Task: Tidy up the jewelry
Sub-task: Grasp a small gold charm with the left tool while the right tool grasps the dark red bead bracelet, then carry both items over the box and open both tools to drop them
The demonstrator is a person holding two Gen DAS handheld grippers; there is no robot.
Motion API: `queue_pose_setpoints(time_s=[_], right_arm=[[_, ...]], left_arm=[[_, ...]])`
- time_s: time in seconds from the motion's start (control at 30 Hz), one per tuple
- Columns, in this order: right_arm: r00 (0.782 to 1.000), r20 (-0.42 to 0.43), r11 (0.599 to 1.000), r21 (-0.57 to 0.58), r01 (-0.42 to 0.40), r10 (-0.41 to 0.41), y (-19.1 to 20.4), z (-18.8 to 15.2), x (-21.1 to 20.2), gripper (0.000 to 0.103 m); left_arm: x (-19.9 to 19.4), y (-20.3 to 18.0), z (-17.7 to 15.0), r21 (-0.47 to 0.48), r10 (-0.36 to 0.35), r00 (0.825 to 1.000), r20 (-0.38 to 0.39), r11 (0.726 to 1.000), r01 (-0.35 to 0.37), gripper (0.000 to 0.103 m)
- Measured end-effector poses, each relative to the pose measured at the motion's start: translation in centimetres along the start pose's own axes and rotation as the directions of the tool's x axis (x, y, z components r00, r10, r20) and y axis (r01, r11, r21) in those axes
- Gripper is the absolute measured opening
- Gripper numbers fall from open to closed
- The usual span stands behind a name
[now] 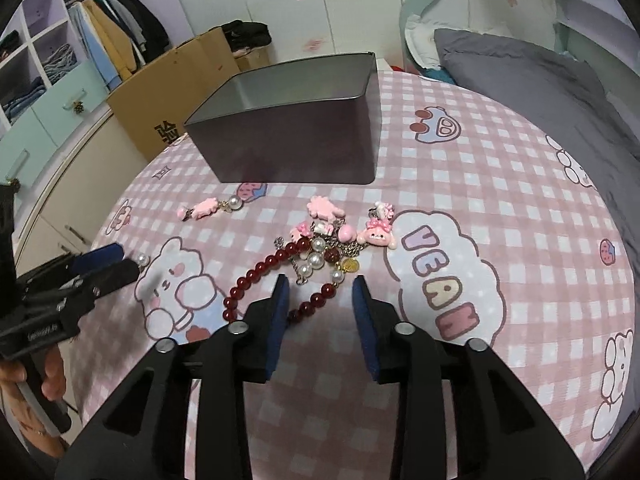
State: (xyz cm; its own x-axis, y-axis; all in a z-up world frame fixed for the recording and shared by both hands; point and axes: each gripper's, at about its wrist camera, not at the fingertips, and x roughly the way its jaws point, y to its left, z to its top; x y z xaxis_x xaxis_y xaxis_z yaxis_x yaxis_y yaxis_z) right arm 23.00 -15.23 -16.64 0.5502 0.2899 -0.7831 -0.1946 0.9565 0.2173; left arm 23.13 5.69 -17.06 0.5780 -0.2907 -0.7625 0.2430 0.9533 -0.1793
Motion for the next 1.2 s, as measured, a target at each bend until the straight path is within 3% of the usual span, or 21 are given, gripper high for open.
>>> queue_pose_setpoints(time_s=[0.3, 0.53, 0.63, 0.77, 0.93, 0.97, 1.2], right_arm=[[0.996, 0.015, 0.993, -0.083, 0.085, -0.084, 1.3, -0.2, 0.8, 0.031], [0.992, 0.026, 0.986, -0.106, 0.128, -0.126, 1.0, -0.7, 0.5, 0.007], [0.995, 0.026, 0.991, -0.091, 0.102, -0.100, 0.4, -1.2, 0.0, 0.006], [0.997, 0.045, 0.995, -0.077, 0.060, -0.056, 0.0, -1.4, -1.6, 0.006], [0.997, 0.076, 0.997, -0.072, 0.015, -0.010, 0.2, -0.7, -3.6, 0.006], [0.996, 0.085, 0.997, -0.075, 0.010, -0.004, 0.5, -0.6, -3.9, 0.006], [0.989, 0.141, 0.995, -0.101, -0.025, 0.039, 1.7, 0.8, -6.6, 0.006]], left_arm=[[0.8, -0.3, -0.6, 0.023, 0.019, 1.000, -0.010, 1.000, -0.018, 0.059], [1.2, -0.6, -0.5, 0.034, 0.048, 0.999, 0.002, 0.998, -0.048, 0.059], [1.4, -0.7, -0.5, 0.038, 0.063, 0.998, 0.001, 0.997, -0.063, 0.058], [1.3, -0.7, -0.5, 0.047, 0.071, 0.997, 0.000, 0.996, -0.071, 0.035], [1.4, -0.6, -0.4, 0.043, 0.097, 0.995, 0.001, 0.994, -0.097, 0.021], [1.4, -0.6, -0.4, 0.040, 0.099, 0.995, 0.002, 0.994, -0.099, 0.014], [0.2, -0.3, -0.2, 0.022, 0.049, 0.998, 0.038, 0.998, -0.050, 0.012]])
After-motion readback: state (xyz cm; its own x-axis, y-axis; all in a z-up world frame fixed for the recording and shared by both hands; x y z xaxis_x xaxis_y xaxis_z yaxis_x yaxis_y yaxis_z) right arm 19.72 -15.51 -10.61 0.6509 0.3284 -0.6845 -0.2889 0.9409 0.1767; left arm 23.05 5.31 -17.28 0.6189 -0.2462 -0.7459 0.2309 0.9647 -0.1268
